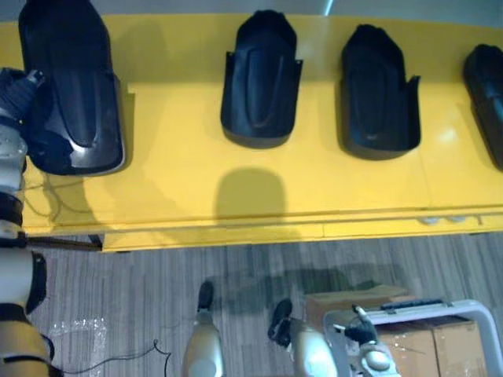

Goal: Walk over and take plastic housings, then place them on the shelf

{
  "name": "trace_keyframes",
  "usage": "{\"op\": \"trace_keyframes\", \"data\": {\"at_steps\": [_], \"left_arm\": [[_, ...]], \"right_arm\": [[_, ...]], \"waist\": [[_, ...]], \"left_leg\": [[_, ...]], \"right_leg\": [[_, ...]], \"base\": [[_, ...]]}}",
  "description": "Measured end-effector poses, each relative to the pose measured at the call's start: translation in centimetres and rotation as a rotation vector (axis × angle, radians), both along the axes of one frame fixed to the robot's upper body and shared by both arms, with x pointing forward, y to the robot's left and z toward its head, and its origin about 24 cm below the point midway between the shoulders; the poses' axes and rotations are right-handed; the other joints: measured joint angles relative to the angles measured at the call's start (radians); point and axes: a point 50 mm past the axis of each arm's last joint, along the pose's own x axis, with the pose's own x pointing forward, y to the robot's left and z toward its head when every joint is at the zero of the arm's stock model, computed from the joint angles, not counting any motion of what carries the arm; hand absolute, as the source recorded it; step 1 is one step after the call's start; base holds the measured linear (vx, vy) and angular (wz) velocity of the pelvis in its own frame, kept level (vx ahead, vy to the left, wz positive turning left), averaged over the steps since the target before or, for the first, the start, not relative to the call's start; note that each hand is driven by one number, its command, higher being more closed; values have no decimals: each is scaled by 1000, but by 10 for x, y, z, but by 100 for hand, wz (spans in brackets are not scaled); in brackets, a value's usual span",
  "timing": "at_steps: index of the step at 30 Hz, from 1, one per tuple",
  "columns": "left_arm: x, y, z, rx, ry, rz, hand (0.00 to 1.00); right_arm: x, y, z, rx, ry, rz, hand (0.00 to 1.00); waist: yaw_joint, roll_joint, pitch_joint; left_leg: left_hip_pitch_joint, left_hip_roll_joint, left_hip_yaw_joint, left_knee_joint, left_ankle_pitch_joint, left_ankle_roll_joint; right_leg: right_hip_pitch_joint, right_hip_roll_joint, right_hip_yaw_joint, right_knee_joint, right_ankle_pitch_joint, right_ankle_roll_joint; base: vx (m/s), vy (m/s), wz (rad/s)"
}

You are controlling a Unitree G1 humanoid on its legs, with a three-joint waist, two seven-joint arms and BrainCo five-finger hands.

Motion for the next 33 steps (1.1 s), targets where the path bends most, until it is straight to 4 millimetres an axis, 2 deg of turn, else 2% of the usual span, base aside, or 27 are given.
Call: {"op": "trace_keyframes", "data": {"at_steps": [5, 8, 12, 21, 29, 33], "left_arm": [[4, -8, 11, 52, 0, -12, 100], [4, -8, 12, 53, -5, -14, 100], [5, -14, 30, 55, -57, -29, 100], [8, -26, 51, 80, -107, -45, 100], [8, -26, 53, 79, -118, -40, 100], [8, -26, 54, 79, -122, -41, 100]], "right_arm": [[5, 1, 3, 5, -28, -1, 0], [6, 1, 4, 13, -39, -10, 0], [9, 4, 7, 31, -71, -15, 0], [12, 6, 9, 49, -101, -30, 0], [16, 6, 11, 61, -115, -46, 0], [21, 7, 15, 68, -146, -46, 0]], "waist": [[-2, -5, 1], [-1, -7, 1], [-2, -16, 0], [-6, -18, -1], [-1, -18, -1], [-2, -17, 0]], "left_leg": [[0, 0, 11, -42, 32, -1], [-1, 0, 27, -42, 32, -1], [-15, 4, 49, -42, 34, -4], [-30, 9, 105, -42, 34, -4], [-39, 11, 128, -31, 31, -6], [-86, 15, 135, 42, -5, -4]], "right_leg": [[-41, -16, 10, 44, -6, -1], [-55, -16, 26, 49, -6, -1], [-83, -14, 43, 51, -4, -1], [-94, 4, 67, -9, 29, 1], [-98, 14, 88, -38, 49, 2], [-118, 19, 99, -36, 54, 1]], "base": [[-95, -37, -2], [-27, -19, -13], [12, -22, -12], [42, -12, -11], [14, -13, -6], [-23, -14, -10]]}}
